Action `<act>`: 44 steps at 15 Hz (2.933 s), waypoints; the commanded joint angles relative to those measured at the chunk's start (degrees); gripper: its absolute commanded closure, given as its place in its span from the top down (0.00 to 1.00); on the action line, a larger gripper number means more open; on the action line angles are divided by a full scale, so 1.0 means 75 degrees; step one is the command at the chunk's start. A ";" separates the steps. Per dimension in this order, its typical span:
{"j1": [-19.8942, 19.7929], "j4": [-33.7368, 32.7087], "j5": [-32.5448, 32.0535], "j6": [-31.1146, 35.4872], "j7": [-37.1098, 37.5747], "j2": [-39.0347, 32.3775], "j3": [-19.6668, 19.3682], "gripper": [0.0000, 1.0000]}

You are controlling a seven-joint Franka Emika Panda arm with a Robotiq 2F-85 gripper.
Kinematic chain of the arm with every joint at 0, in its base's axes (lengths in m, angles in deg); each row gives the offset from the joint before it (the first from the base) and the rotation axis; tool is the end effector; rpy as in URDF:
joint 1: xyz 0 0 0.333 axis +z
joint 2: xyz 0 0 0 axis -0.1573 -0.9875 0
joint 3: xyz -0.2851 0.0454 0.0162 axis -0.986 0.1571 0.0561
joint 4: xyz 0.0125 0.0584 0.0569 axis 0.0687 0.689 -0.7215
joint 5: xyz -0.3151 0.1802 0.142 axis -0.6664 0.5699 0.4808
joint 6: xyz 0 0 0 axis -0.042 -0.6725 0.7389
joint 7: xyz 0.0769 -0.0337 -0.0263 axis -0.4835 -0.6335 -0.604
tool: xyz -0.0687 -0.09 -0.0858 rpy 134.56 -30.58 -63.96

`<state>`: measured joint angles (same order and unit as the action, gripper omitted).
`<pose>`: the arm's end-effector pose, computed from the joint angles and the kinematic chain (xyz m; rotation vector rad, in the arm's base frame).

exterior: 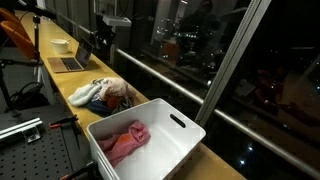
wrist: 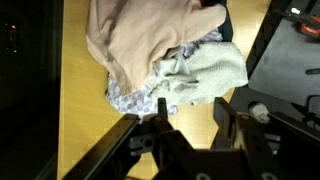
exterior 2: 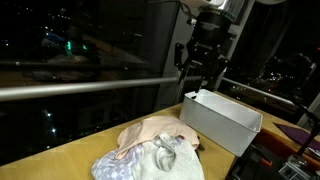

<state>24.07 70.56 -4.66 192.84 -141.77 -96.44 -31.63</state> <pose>0.5209 0.2896 0.3532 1.7724 2.5706 0.0724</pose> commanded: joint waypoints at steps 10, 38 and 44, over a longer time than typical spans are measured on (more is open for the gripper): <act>-0.1925 0.2806 -0.0452 0.1791 -0.1596 0.1567 -0.1554 1.00; -0.3903 0.0349 0.1902 0.3044 -0.6037 -0.3139 -0.1456 1.00; -0.4424 -0.0126 0.1803 0.2852 -0.5954 -0.4169 -0.1407 1.00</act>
<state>-7.64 73.06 9.69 215.78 -186.43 -124.63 -43.29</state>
